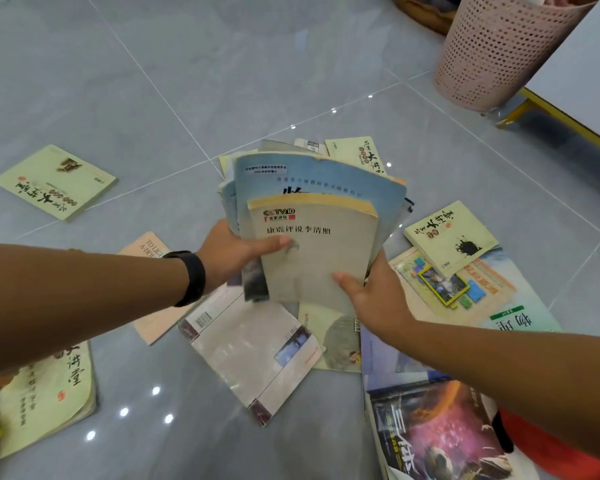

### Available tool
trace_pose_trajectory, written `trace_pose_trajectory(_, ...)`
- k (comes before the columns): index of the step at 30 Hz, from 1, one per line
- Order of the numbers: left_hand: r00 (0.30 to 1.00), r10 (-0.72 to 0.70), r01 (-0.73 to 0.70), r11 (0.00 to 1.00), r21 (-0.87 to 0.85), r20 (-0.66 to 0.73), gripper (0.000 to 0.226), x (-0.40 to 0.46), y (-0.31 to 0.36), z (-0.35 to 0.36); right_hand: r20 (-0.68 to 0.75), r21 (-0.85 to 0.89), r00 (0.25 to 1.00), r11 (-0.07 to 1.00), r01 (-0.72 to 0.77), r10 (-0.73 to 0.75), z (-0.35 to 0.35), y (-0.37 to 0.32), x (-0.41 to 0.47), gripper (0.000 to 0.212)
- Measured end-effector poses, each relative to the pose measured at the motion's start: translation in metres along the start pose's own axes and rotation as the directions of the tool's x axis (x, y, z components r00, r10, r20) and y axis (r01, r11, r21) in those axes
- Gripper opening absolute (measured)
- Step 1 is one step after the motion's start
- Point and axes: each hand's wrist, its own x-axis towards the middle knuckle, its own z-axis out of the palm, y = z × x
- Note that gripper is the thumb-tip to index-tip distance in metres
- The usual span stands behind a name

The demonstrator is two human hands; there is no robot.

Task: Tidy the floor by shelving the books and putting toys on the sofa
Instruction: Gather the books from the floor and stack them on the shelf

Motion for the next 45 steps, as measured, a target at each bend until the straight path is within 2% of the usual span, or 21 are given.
trace_pose_trajectory(3,0.996,0.078,-0.082,0.989,0.125,0.039,0.044,0.001,-0.003,-0.002,0.025,0.017,0.999,0.999,0.047,-0.047,-0.007,-0.002,0.015,0.050)
trace_pose_trajectory(7,0.994,0.090,-0.106,0.948,0.299,0.069,0.067,0.002,-0.011,-0.003,0.051,0.012,0.999,1.000,0.002,-0.003,-0.010,0.009,0.027,0.058)
trace_pose_trajectory(12,0.989,0.042,-0.082,0.953,0.290,0.143,0.096,0.009,-0.028,0.010,0.090,0.010,0.994,0.998,-0.067,0.066,-0.014,0.019,0.037,0.067)
trace_pose_trajectory(15,0.989,-0.045,-0.005,0.942,0.334,0.140,0.092,0.012,-0.038,0.017,0.101,-0.012,0.990,0.995,-0.095,0.096,-0.016,0.017,0.046,0.068)
trace_pose_trajectory(18,0.994,-0.058,0.023,0.936,0.350,0.089,0.085,0.019,-0.048,0.018,0.111,-0.031,0.989,0.995,-0.093,0.096,-0.021,0.014,0.059,0.077)
trace_pose_trajectory(23,0.996,-0.080,0.084,0.962,0.260,-0.026,0.074,0.045,-0.065,0.009,0.203,0.016,0.969,0.989,-0.144,0.138,-0.017,0.008,0.066,0.045)
trace_pose_trajectory(25,0.997,-0.078,0.082,0.963,0.259,-0.024,0.059,0.050,-0.060,0.012,0.222,0.046,0.963,0.985,-0.164,0.150,-0.016,0.003,0.068,0.026)
trace_pose_trajectory(27,0.995,-0.087,0.098,0.970,0.224,-0.058,0.046,0.057,-0.051,0.017,0.143,0.128,0.977,0.975,-0.180,0.161,-0.011,0.003,0.070,0.022)
trace_pose_trajectory(30,0.987,-0.057,0.085,0.978,0.188,-0.149,0.051,0.045,-0.040,0.025,-0.006,0.235,0.978,0.951,-0.201,0.208,-0.001,-0.007,0.054,0.024)
trace_pose_trajectory(31,0.983,-0.066,0.095,0.981,0.170,-0.171,0.052,0.034,-0.037,0.030,-0.019,0.266,0.967,0.933,-0.241,0.255,0.000,-0.009,0.044,0.025)
trace_pose_trajectory(34,0.953,-0.233,0.251,0.966,0.069,-0.193,0.052,-0.031,-0.032,0.052,0.022,0.294,0.913,0.870,-0.395,0.407,-0.005,-0.012,-0.012,0.033)
trace_pose_trajectory(37,0.863,-0.478,0.476,0.878,-0.055,-0.165,0.045,-0.114,-0.029,0.082,0.085,0.205,0.845,0.821,-0.534,0.528,-0.025,-0.020,-0.079,0.026)
trace_pose_trajectory(39,0.801,-0.580,0.569,0.815,-0.113,-0.152,0.043,-0.165,-0.014,0.096,0.162,0.118,0.777,0.770,-0.627,0.608,-0.043,-0.032,-0.118,0.026)
trace_pose_trajectory(41,0.767,-0.628,0.622,0.778,-0.091,-0.132,0.042,-0.211,0.025,0.106,0.181,0.072,0.708,0.708,-0.702,0.683,-0.071,-0.062,-0.160,0.030)
trace_pose_trajectory(45,0.699,-0.712,0.708,0.703,-0.069,-0.070,0.037,-0.276,0.148,0.106,0.159,0.178,0.583,0.558,-0.811,0.797,-0.140,-0.156,-0.240,0.023)
